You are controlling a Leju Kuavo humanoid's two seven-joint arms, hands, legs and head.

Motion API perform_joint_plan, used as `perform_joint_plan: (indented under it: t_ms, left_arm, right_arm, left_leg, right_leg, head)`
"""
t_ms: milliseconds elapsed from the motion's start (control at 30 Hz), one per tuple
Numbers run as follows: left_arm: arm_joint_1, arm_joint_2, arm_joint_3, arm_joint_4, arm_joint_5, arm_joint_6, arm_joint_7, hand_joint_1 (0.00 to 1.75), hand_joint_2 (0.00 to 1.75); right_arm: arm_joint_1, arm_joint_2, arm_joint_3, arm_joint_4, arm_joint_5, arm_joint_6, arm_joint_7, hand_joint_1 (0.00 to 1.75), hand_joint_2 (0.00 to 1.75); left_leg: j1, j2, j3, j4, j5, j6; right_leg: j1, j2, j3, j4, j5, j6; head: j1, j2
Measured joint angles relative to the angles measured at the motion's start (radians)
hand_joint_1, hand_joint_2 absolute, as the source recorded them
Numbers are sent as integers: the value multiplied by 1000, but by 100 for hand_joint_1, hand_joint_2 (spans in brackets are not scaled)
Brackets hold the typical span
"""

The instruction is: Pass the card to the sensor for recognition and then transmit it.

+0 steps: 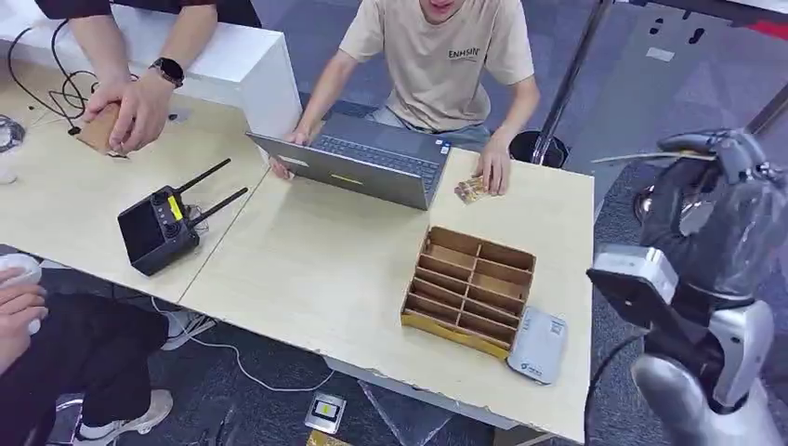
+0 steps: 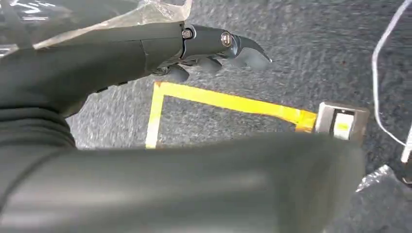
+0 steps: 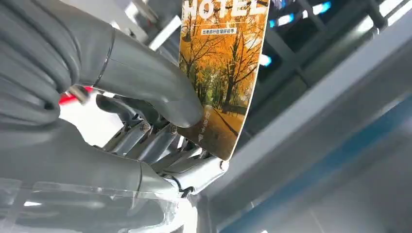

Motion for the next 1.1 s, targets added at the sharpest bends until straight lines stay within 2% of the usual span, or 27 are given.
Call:
perform_joint_plan:
  t_ms: [33, 100, 133, 167, 433, 600, 800, 1100]
  left_arm:
    - [-1, 0, -1, 0, -1, 0, 0, 0, 0]
    - [-9, 0, -15, 0, -18, -6, 9, 0, 0]
    - [-19, -2, -24, 0, -23, -16, 19, 0, 0]
    - [-32, -4, -41, 0, -29, -35, 37, 0, 0]
    - [-42, -4, -65, 0, -39, -65, 59, 0, 0]
    - [-46, -3, -69, 0, -40, -76, 62, 0, 0]
    - [-49, -3, -76, 0, -42, -86, 70, 0, 0]
    - [-49, 1, -83, 0, -39, -89, 74, 0, 0]
  right_arm:
    - [-6, 1, 0, 3, 4, -1, 0, 175, 175]
    - [-90, 13, 17, 74, 64, -5, -13, 175, 175]
    - [-159, 20, 32, 159, 120, -15, -21, 175, 175]
    - [-300, 42, 88, 371, 248, -25, -18, 175, 175]
    - [-473, 70, 187, 711, 375, 45, 18, 175, 175]
    - [-545, 82, 250, 847, 468, 125, 32, 175, 175]
    - [-597, 94, 321, 963, 532, 175, 39, 175, 175]
    - [-622, 94, 383, 1072, 542, 182, 46, 175, 175]
  left_leg:
    - [0, 0, 0, 0, 0, 0]
    - [0, 0, 0, 0, 0, 0]
    - [0, 0, 0, 0, 0, 0]
    - [0, -1, -1, 0, 1, -1]
    - [0, -2, -2, 0, 1, -1]
    - [0, -2, -2, 0, 1, -1]
    - [0, -2, -2, 0, 1, -1]
    - [0, -2, -2, 1, 1, -1]
  right_leg:
    - [0, 0, 0, 0, 0, 0]
    - [0, 0, 0, 0, 1, 0]
    - [0, 0, 0, 0, 1, 0]
    - [0, -1, 0, 1, 1, 0]
    - [0, -2, -2, 1, 1, 0]
    - [0, -2, -2, 1, 1, 0]
    - [0, -2, -2, 1, 1, 0]
    - [0, -2, -2, 1, 1, 0]
  head:
    - [0, 0]
    - [-1, 0]
    - [0, 0]
    - [0, 0]
    - [-1, 0]
    - [-1, 0]
    - [-2, 0]
    - [-1, 0]
